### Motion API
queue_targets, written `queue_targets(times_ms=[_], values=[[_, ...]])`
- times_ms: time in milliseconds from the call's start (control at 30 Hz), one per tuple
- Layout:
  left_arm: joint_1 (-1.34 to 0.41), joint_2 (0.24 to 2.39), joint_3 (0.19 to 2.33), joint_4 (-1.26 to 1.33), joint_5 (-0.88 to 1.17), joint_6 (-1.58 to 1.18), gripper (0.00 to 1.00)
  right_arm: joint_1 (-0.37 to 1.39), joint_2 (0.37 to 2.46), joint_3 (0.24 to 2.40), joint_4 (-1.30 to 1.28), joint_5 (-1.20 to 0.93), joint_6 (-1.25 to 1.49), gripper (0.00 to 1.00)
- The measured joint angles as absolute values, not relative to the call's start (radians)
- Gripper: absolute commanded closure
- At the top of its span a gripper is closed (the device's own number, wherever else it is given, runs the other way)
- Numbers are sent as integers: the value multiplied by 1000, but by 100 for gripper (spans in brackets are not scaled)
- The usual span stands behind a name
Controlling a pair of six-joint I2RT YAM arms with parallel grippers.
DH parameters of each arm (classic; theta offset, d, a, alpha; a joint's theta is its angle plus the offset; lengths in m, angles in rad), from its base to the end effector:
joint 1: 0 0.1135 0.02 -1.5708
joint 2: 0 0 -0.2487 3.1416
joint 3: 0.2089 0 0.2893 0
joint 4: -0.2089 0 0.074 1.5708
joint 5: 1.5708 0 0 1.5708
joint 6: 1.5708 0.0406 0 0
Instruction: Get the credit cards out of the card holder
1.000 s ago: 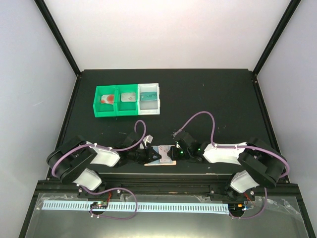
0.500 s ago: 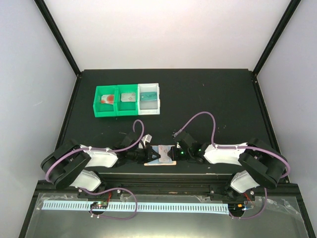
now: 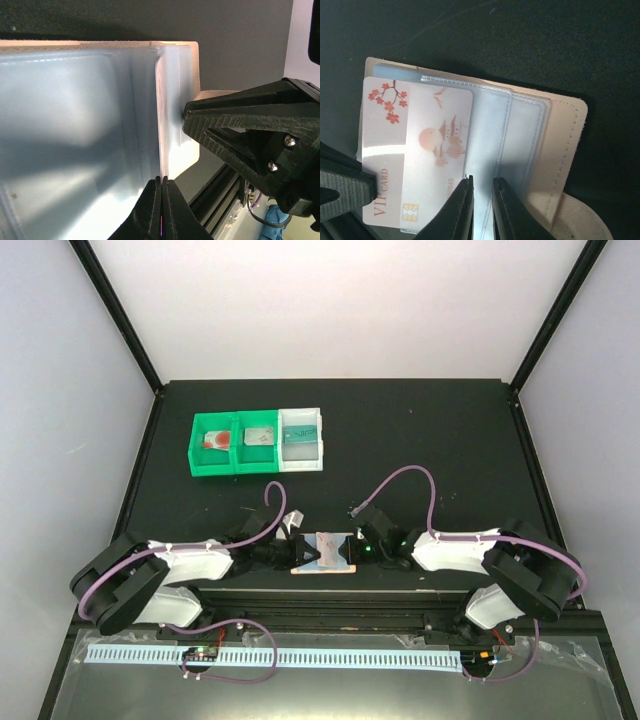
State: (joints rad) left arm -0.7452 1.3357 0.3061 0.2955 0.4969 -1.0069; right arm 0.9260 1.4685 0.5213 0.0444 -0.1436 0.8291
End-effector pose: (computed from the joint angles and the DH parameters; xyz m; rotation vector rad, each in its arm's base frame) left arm 0.1638 -0.1775 0.0702 -0.0494 2.6663 -1.3355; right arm 0.1632 0.2267 0.0766 -0.1978 2.6905 0.8438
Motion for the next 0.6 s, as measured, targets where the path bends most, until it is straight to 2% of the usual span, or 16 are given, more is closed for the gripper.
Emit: queue_targets(times_ms=[300,600], values=[[-731,1282,306,212,492,-987,98,928,1464,527,25,-133,829,88],[-704,1068,342,-50,412,-920,98,927,1383,527,-94,-69,796,84]])
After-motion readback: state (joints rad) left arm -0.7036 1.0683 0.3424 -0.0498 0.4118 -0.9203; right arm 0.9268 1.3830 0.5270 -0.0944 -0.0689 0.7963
